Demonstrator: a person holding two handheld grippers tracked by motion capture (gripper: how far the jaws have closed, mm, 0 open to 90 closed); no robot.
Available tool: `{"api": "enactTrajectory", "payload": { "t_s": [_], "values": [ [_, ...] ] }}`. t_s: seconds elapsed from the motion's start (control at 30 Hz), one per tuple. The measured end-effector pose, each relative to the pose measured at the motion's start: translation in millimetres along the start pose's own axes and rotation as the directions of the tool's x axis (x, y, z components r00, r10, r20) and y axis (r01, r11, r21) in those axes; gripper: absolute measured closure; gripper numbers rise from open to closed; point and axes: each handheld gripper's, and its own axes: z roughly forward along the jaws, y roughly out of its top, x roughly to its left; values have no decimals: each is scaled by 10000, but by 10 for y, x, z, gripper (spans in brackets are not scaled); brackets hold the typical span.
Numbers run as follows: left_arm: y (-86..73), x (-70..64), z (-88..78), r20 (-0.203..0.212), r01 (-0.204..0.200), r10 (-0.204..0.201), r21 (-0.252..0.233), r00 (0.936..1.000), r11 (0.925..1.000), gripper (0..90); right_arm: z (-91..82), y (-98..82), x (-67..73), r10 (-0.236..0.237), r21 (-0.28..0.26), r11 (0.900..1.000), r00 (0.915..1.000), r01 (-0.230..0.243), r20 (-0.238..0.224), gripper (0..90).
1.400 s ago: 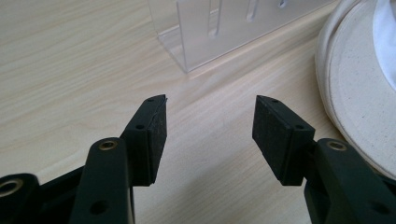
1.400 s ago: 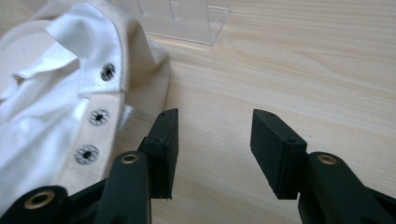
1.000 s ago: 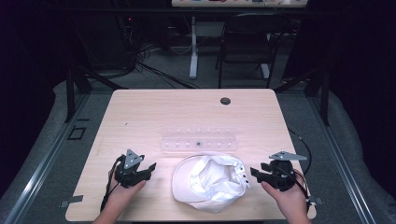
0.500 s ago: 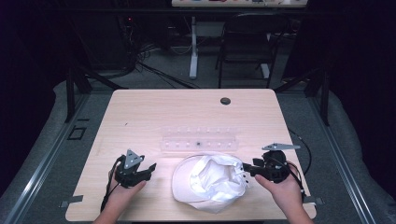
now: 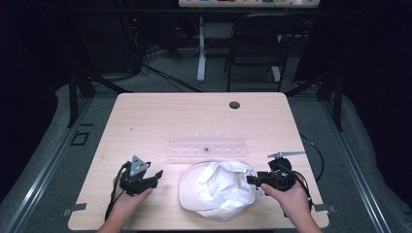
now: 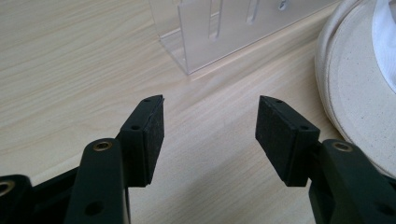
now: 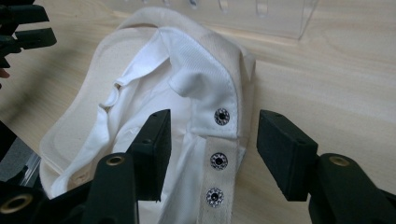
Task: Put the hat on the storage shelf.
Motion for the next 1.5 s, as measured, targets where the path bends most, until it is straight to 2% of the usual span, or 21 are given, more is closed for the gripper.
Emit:
{"api": "enactTrajectory", "payload": {
  "t_s": [0.53,0.67,0.8,0.93,1.03,1.23,1.33,1.5],
  "values": [
    [1,-6,-2,35,-27,27,-8,10000,10000,426,260,-101,-33,595,711,9959,9964,-552,-596,433],
    [0,-3,-3,22,-22,22,-21,10000,10000,426,233,-79,-6,614,694,9960,9952,-562,-755,434],
    [1,-5,-4,20,-34,34,-19,10000,10000,426,142,-26,24,734,557,9962,9906,-673,-1153,442],
    [2,-8,-2,22,-39,39,-6,10000,10000,426,82,20,40,716,554,9963,9895,-651,-1252,492],
    [1,-7,-2,21,-34,34,-3,10000,10000,426,57,41,42,820,616,9953,9882,-745,-1291,596],
    [2,-6,-4,27,-39,39,-20,10000,10000,426,54,65,49,786,768,9946,9893,-695,-1227,725],
    [2,-5,-4,18,-33,33,-30,10000,10000,426,56,74,56,696,858,9945,9910,-600,-1142,774],
    [3,-3,-5,9,-36,36,-37,10000,10000,426,59,86,55,631,906,9945,9917,-531,-1116,797]
  ]
}}
